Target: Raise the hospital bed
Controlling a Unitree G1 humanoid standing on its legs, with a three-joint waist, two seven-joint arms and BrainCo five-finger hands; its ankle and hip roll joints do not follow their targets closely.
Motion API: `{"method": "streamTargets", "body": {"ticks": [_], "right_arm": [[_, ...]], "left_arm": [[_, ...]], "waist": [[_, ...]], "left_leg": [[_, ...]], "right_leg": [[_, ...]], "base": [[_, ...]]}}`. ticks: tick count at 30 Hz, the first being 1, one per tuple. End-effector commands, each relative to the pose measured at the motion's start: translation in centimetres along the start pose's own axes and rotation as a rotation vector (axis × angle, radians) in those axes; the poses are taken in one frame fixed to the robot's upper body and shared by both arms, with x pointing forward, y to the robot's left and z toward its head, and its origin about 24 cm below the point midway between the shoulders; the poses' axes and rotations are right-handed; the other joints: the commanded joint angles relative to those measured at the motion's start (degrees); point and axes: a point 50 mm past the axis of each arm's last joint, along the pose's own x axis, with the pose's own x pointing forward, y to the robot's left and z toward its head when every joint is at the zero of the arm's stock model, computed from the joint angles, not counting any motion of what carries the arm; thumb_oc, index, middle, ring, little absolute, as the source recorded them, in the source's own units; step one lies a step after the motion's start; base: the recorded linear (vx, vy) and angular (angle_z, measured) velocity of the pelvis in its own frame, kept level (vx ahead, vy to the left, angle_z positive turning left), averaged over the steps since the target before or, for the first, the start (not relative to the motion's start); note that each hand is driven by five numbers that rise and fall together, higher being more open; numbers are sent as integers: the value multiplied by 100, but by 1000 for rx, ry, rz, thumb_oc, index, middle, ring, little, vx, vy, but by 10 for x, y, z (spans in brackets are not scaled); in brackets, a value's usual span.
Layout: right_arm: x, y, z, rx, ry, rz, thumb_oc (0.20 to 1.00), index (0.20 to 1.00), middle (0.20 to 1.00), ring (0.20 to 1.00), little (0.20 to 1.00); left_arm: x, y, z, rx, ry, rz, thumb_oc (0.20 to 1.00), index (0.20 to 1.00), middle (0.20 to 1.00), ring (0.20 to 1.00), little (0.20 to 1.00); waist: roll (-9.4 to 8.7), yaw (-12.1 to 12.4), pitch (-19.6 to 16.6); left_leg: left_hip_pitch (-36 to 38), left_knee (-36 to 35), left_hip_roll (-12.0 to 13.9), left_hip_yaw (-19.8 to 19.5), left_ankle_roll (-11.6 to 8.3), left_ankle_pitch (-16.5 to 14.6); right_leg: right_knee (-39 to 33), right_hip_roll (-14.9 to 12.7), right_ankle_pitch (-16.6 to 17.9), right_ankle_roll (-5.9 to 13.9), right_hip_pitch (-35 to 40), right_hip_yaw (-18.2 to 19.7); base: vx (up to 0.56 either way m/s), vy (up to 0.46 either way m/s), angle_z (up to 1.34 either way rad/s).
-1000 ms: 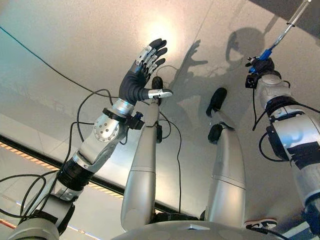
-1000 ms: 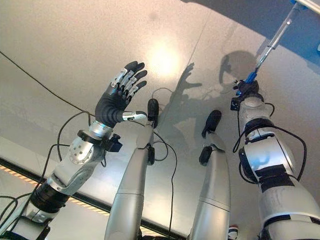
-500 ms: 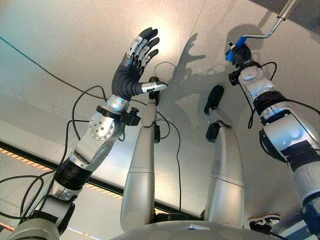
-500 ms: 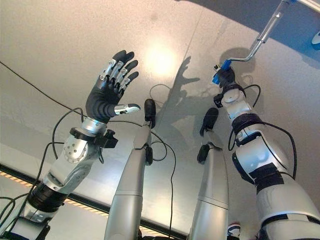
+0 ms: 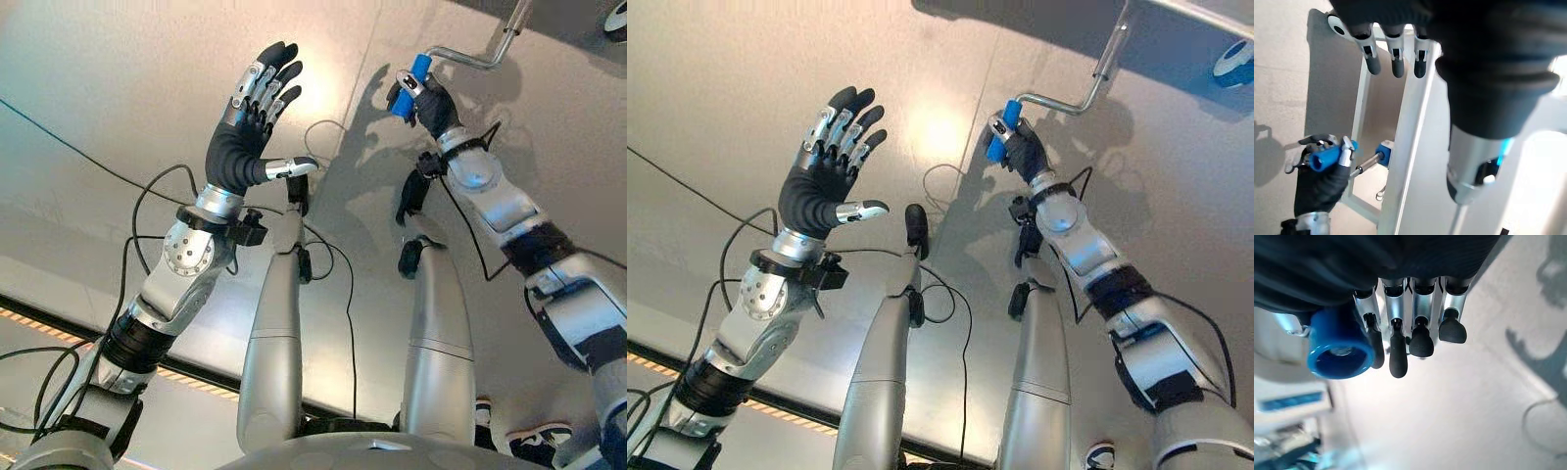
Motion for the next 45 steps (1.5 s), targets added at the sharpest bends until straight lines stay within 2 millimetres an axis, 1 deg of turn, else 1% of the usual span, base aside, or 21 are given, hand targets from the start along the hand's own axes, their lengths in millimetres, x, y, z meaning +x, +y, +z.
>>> {"method": "streamTargets", "body": {"ticks": [1, 2, 3, 5, 10, 15, 18, 19, 21, 22, 24, 28, 29, 30, 32, 33, 36, 39, 40, 42, 45], "right_arm": [[-6, 33, 84, 226, -464, 161, 200, 200, 200, 200, 200], [-12, 29, 81, 266, -465, 146, 200, 200, 200, 200, 200], [-24, 18, 74, 336, -461, 104, 200, 200, 200, 200, 200], [-30, 14, 70, 344, -452, 90, 200, 200, 200, 200, 200], [-54, -12, 52, 413, -425, -41, 200, 200, 200, 200, 200], [-74, -26, 42, 520, -433, -157, 200, 200, 200, 200, 200], [-81, -31, 38, 517, -425, -193, 200, 200, 200, 200, 200], [-90, -38, 31, 531, -410, -252, 200, 200, 200, 200, 200], [-96, -45, 22, 537, -385, -324, 200, 200, 200, 200, 200], [-96, -45, 22, 537, -385, -324, 200, 200, 200, 200, 200], [-106, -58, 6, 501, -325, -451, 200, 200, 200, 200, 200], [-112, -72, -20, 434, -200, -581, 200, 200, 200, 200, 200], [-114, -77, -30, 371, -139, -621, 200, 200, 200, 200, 200], [-114, -77, -29, 371, -139, -620, 200, 200, 200, 200, 200], [-113, -88, -52, 236, 12, -670, 200, 200, 200, 200, 200], [-111, -92, -58, 179, 58, -659, 200, 200, 200, 200, 200], [-108, -98, -71, 114, 150, -651, 200, 200, 200, 200, 200], [-106, -111, -95, 64, 302, -687, 200, 200, 200, 200, 200], [-100, -115, -98, 42, 333, -681, 200, 200, 200, 200, 200], [-99, -123, -111, 44, 433, -719, 200, 200, 200, 200, 200], [-91, -133, -118, 4, 536, -708, 200, 200, 200, 200, 200]], "left_arm": [[-11, -5, 26, -34, -118, -43, 1000, 1000, 1000, 1000, 1000], [-12, -4, 26, -32, -118, -43, 1000, 1000, 1000, 1000, 1000], [-16, -1, 26, -29, -110, -33, 1000, 1000, 1000, 1000, 1000], [-17, 0, 25, -28, -104, -30, 1000, 1000, 1000, 1000, 1000], [-22, 6, 27, -24, -105, -14, 1000, 1000, 1000, 1000, 1000], [-26, 8, 27, -32, -106, 0, 1000, 1000, 1000, 1000, 1000], [-28, 9, 28, -26, -106, 6, 1000, 1000, 1000, 1000, 1000], [-30, 10, 28, -25, -103, 13, 1000, 1000, 1000, 1000, 1000], [-32, 11, 29, -22, -104, 21, 1000, 1000, 1000, 1000, 1000], [-32, 11, 29, -22, -104, 21, 1000, 1000, 1000, 1000, 1000], [-34, 12, 30, -24, -109, 37, 1000, 1000, 1000, 1000, 1000], [-35, 13, 33, -24, -120, 47, 1000, 1000, 1000, 1000, 1000], [-35, 12, 34, -20, -121, 44, 1000, 1000, 1000, 1000, 1000], [-35, 12, 34, -20, -121, 44, 1000, 1000, 1000, 1000, 1000], [-35, 11, 36, -27, -126, 41, 1000, 1000, 1000, 1000, 1000], [-35, 11, 36, -32, -122, 37, 1000, 1000, 1000, 1000, 1000], [-34, 9, 34, -47, -113, 28, 1000, 1000, 1000, 1000, 1000], [-30, 4, 32, -62, -106, 5, 1000, 1000, 1000, 1000, 1000], [-29, 3, 30, -67, -101, 0, 1000, 1000, 1000, 1000, 1000], [-26, 1, 29, -73, -96, -10, 1000, 1000, 1000, 1000, 1000], [-23, 0, 28, -81, -95, -15, 1000, 1000, 1000, 1000, 1000]], "waist": [[-8, -221, -84], [-42, -259, -84], [-100, -329, -84], [-121, -360, -84], [-195, -522, -84], [-276, -650, -84], [-286, -691, -84], [-303, -743, -84], [-314, -777, -84], [-315, -777, -84], [-332, -816, -84], [-349, -824, -84], [-345, -812, -84], [-345, -812, -84], [-336, -772, -84], [-341, -765, -84], [-362, -743, -84], [-342, -666, -84], [-333, -648, -84], [-320, -587, -84], [-281, -507, -84]], "left_leg": [[326, 315, -309, 367, 335, -595], [392, 261, -304, 390, 334, -580], [551, 147, -284, 428, 317, -555], [624, 98, -278, 429, 309, -539], [940, -33, -213, 487, 250, -517], [1139, -84, -148, 565, 230, -522], [1201, -79, -124, 572, 227, -535], [1251, -93, -109, 581, 219, -540], [1300, -139, -92, 607, 213, -539], [1301, -140, -92, 607, 213, -539], [1301, -125, -66, 606, 211, -556], [1264, -96, -55, 608, 223, -581], [1257, -96, -52, 602, 228, -588], [1256, -95, -52, 602, 228, -589], [1214, -84, -43, 607, 227, -591], [1185, -73, -38, 607, 224, -593], [1132, -33, -36, 577, 224, -605], [1104, -12, -37, 544, 220, -614], [1078, -7, -32, 535, 217, -612], [1067, -5, -42, 525, 217, -619], [1024, 27, -54, 501, 227, -644]], "right_leg": [[-1413, 0, 818, 780, 777, 235], [-1489, 28, 851, 783, 840, 249], [-1628, 61, 890, 796, 988, 255], [-1669, 70, 901, 796, 1061, 252], [-1840, 155, 929, 790, 1334, 289], [-1926, 257, 944, 784, 1486, 353], [-1929, 284, 931, 773, 1525, 368], [-1928, 315, 922, 762, 1548, 385], [-1948, 331, 919, 759, 1574, 390], [-1948, 331, 919, 759, 1575, 390], [-1929, 354, 895, 747, 1560, 396], [-1898, 385, 881, 724, 1513, 412], [-1893, 385, 879, 725, 1503, 411], [-1893, 385, 879, 725, 1503, 411], [-1889, 377, 885, 722, 1467, 395], [-1889, 375, 882, 720, 1450, 387], [-1854, 371, 872, 701, 1416, 368], [-1827, 358, 855, 691, 1405, 340], [-1813, 357, 850, 687, 1382, 332], [-1808, 355, 845, 682, 1381, 307], [-1773, 347, 820, 673, 1353, 288]], "base": [[-26, -13, -12], [-38, -51, -14], [-32, -54, -13], [-28, -55, -13], [-20, -58, -5], [-11, -58, -10], [0, -34, -7], [3, -29, -4], [1, -32, -6], [3, -43, -8], [7, -45, -5], [3, -13, -2], [0, 0, 0], [0, 0, 0], [0, 0, 0], [0, 0, 0], [0, 0, 0], [0, 0, 0], [0, 0, 0], [0, 0, 0], [0, 0, 0]]}}
